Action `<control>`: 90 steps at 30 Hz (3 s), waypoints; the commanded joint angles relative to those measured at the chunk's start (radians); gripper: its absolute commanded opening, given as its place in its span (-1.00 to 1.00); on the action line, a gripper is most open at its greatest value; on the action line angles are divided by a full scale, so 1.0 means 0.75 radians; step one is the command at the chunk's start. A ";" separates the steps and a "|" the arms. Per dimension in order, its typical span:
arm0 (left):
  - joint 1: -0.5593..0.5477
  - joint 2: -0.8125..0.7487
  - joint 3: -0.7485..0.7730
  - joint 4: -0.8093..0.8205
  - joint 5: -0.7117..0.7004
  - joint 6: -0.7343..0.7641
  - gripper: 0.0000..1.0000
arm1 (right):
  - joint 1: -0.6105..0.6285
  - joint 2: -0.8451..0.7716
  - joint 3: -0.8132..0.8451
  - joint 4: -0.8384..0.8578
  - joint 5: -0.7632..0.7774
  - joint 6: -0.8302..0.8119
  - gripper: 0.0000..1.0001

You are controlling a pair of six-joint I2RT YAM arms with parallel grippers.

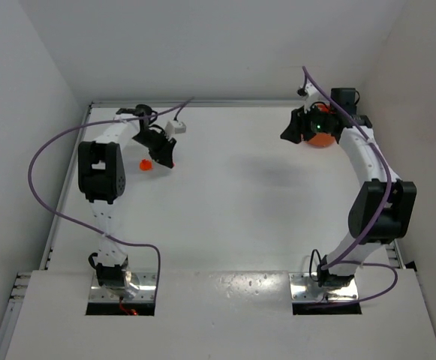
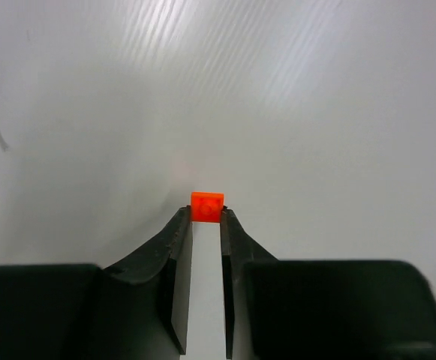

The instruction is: Sort the legos into containers by color

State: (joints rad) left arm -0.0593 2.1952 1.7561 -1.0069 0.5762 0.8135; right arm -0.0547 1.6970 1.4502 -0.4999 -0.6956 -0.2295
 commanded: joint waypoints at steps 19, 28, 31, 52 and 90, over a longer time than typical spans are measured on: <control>-0.027 -0.186 -0.094 0.623 1.390 -1.479 -0.86 | 0.445 -0.097 -0.267 0.734 -0.350 -0.080 -0.34; -0.078 -0.297 -0.224 0.637 1.390 -1.453 -0.89 | 0.566 -0.043 -0.166 0.301 -0.478 -0.544 -0.41; -0.127 -0.335 -0.286 0.637 1.390 -1.441 -0.89 | 0.578 -0.043 -0.146 0.213 -0.504 -0.632 -0.38; -0.377 -0.569 -0.599 1.038 1.387 -1.719 -0.86 | 0.578 -0.228 -0.265 -0.223 -0.531 -1.138 -0.14; -0.445 -0.479 -0.611 1.124 1.387 -1.786 -0.86 | 0.693 -0.174 -0.146 -0.211 -0.469 -1.101 -0.18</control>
State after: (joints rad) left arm -0.3813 1.8236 1.2984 -0.1921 1.4704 -0.5285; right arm 0.4492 1.5719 1.3003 -0.6849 -1.0035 -1.0389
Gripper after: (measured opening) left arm 0.217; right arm 0.419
